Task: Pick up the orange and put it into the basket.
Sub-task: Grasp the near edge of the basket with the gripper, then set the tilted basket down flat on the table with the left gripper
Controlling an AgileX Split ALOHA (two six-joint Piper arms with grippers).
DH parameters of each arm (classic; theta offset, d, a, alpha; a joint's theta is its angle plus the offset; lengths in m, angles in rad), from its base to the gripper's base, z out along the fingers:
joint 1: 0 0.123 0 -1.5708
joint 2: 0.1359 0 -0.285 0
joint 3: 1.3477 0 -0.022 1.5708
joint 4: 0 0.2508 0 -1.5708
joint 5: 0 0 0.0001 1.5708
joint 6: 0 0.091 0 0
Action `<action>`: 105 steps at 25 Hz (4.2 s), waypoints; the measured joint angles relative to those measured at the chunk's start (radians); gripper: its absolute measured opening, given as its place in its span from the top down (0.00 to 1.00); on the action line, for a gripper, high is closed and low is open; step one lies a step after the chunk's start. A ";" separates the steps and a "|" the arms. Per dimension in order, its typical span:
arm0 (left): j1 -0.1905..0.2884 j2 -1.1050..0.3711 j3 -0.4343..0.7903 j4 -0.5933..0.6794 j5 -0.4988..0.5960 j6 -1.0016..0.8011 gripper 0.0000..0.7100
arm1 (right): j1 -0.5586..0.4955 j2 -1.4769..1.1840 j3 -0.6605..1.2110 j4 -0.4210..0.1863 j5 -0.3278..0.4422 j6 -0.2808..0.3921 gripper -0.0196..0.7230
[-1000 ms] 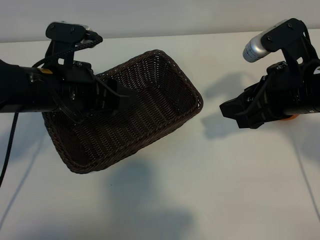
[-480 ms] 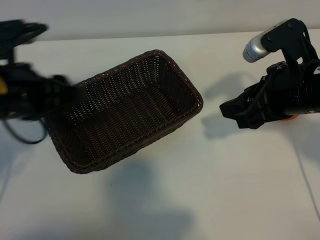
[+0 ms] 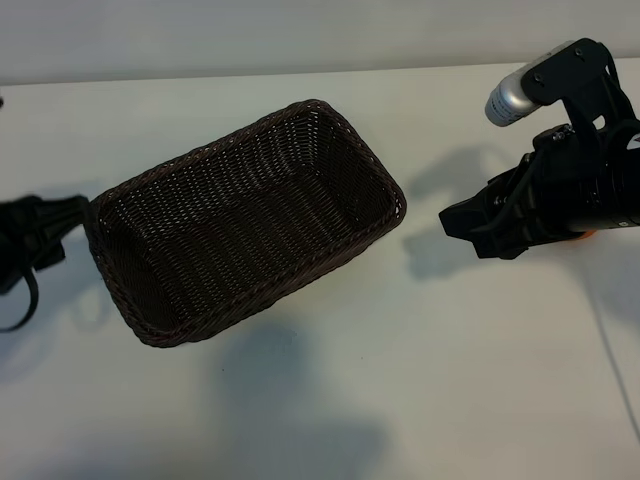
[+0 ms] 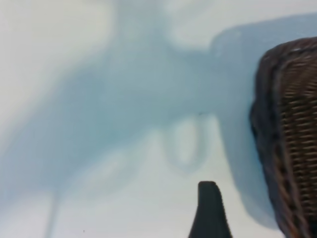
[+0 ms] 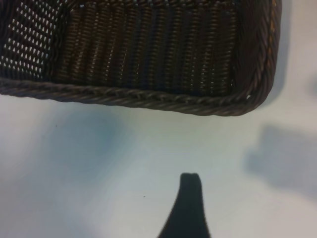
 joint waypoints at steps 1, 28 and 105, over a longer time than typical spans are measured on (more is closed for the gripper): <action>0.000 0.000 0.032 0.017 -0.022 -0.030 0.22 | 0.000 0.000 0.000 0.000 0.000 0.000 0.17; 0.046 0.338 0.157 0.066 -0.572 -0.254 0.21 | 0.000 0.000 0.000 0.001 0.023 -0.003 0.17; 0.519 0.447 -0.009 1.068 -1.467 -1.089 0.53 | 0.000 0.000 0.000 0.001 0.040 -0.003 0.17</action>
